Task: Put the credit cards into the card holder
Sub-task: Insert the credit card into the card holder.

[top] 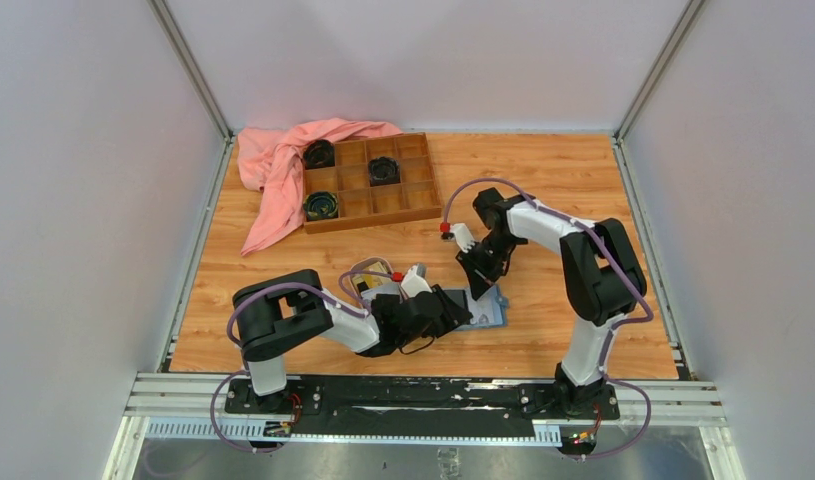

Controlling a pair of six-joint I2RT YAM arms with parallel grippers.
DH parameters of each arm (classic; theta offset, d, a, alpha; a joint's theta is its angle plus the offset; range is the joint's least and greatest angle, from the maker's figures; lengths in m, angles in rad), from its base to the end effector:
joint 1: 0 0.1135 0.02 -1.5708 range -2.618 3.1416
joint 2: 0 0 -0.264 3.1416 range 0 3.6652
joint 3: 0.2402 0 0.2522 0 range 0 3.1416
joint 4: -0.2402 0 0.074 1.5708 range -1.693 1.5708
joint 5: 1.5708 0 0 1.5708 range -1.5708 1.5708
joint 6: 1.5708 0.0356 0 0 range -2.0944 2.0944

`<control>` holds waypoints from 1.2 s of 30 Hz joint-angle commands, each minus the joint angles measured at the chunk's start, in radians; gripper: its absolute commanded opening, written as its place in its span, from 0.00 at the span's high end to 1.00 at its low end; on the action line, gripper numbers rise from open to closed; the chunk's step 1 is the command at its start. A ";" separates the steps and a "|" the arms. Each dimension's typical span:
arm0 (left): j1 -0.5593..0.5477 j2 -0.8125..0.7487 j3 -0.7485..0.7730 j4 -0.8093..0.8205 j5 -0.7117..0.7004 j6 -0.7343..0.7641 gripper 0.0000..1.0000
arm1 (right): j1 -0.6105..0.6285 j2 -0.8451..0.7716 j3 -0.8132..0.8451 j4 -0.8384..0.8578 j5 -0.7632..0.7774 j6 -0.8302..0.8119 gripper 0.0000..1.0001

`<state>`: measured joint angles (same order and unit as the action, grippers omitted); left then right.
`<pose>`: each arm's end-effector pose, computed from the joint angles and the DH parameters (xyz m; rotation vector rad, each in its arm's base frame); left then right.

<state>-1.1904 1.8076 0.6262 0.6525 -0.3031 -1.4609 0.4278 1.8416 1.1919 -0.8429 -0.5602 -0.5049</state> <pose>0.1300 -0.2966 0.1118 -0.5184 2.2898 -1.2152 0.2925 0.1542 0.1636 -1.3458 2.6002 0.8371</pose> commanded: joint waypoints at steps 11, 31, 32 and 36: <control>0.004 -0.120 0.000 -0.133 0.008 0.322 0.68 | -0.108 -0.170 -0.004 -0.123 -0.343 -0.193 0.97; 0.039 -0.881 -0.169 -0.374 -0.218 1.123 0.00 | -0.308 -0.589 -0.300 -0.003 -0.448 -0.250 0.31; 0.066 -0.922 -0.187 -0.374 -0.151 1.117 0.00 | -0.307 -0.581 -0.310 0.008 -0.425 -0.239 0.33; 0.146 -0.982 -0.213 -0.375 0.062 1.047 0.12 | -0.305 -0.516 -0.321 0.071 -0.210 -0.155 0.35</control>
<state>-1.0969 0.8524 0.4381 0.2955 -0.3992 -0.4149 0.1280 1.2758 0.8852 -0.8085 -0.9554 -0.7185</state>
